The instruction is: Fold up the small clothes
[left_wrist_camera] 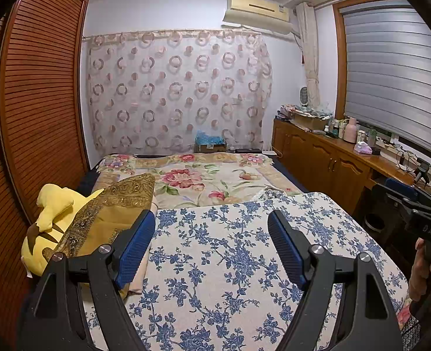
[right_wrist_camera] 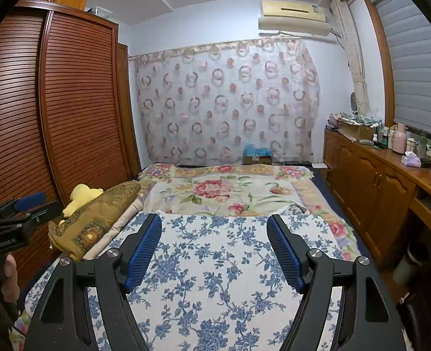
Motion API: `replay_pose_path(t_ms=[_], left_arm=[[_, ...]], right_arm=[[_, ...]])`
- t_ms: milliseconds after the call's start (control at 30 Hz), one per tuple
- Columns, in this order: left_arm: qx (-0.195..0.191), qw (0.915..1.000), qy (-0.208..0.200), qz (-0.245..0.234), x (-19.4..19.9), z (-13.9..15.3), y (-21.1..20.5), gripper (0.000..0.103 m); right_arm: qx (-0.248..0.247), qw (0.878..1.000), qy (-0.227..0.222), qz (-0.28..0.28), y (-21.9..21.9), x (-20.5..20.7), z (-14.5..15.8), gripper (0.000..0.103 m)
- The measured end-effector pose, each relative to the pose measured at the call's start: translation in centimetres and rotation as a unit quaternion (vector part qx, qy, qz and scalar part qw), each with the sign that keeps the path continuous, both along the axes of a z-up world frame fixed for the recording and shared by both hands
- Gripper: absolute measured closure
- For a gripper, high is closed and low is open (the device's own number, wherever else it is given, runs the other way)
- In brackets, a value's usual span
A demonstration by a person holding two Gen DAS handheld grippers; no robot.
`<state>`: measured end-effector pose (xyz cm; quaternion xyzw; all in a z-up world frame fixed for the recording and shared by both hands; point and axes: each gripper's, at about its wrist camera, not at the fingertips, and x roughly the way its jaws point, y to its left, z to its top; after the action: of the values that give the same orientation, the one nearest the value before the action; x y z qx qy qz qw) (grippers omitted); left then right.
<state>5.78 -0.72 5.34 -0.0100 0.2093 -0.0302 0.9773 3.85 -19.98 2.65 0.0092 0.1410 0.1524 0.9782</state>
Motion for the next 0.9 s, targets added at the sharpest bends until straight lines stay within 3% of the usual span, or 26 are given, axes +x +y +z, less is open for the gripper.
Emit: replay_pose_path(t_ms=[900], left_arm=[[0.000,1.0000,-0.002,0.000,-0.17,0.12,-0.06,0.023]], right_arm=[[0.000,1.000,-0.002,0.001,-0.32,0.18,0.00,0.027]])
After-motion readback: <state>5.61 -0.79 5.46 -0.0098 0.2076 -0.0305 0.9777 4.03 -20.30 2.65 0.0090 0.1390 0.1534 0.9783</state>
